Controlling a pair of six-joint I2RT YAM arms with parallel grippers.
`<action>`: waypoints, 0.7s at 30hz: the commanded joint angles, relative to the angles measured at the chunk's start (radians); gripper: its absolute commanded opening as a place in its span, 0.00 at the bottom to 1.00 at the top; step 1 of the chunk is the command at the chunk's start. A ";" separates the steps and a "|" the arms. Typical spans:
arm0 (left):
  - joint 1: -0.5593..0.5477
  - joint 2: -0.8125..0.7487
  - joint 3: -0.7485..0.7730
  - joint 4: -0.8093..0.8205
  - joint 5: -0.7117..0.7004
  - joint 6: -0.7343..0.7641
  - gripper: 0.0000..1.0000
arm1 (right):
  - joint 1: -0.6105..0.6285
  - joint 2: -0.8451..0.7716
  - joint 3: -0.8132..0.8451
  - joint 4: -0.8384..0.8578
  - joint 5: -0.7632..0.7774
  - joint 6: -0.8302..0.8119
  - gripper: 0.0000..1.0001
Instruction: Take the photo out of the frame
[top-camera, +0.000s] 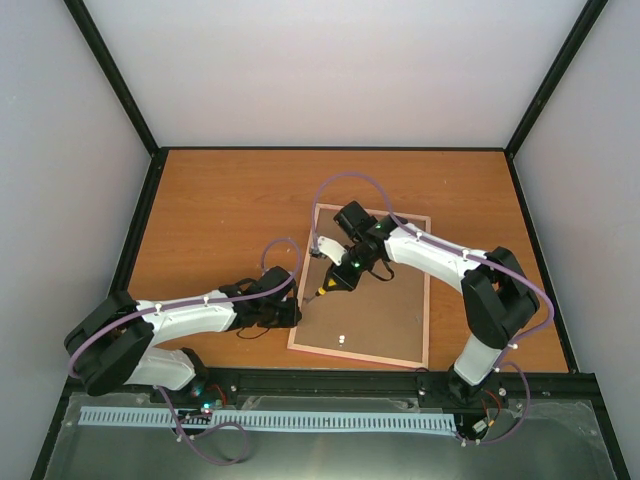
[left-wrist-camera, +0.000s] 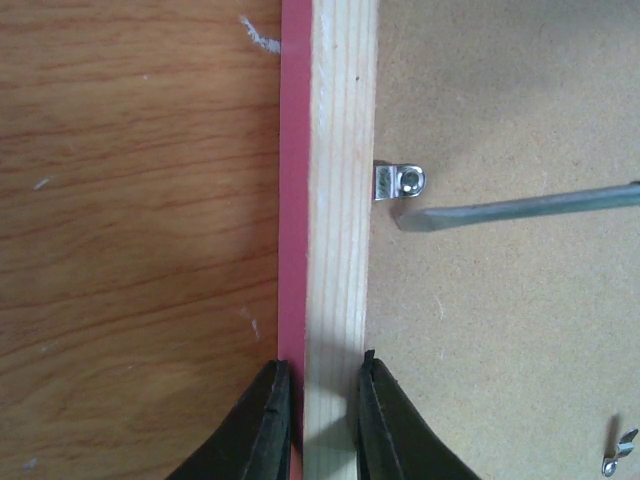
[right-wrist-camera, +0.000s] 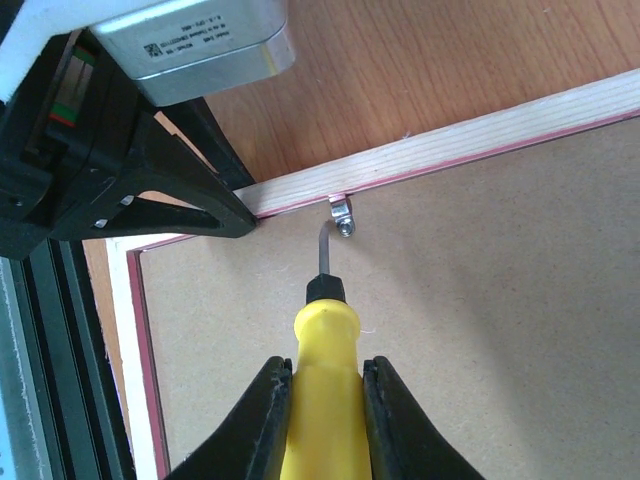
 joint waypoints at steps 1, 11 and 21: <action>-0.008 0.019 -0.030 -0.001 -0.012 -0.059 0.01 | 0.007 0.019 0.031 -0.004 0.047 0.012 0.03; -0.008 0.023 -0.030 0.001 -0.012 -0.055 0.01 | 0.007 0.037 0.041 -0.008 0.057 0.013 0.03; -0.008 0.024 -0.034 0.006 -0.013 -0.056 0.01 | 0.015 0.048 0.049 -0.020 -0.001 0.000 0.03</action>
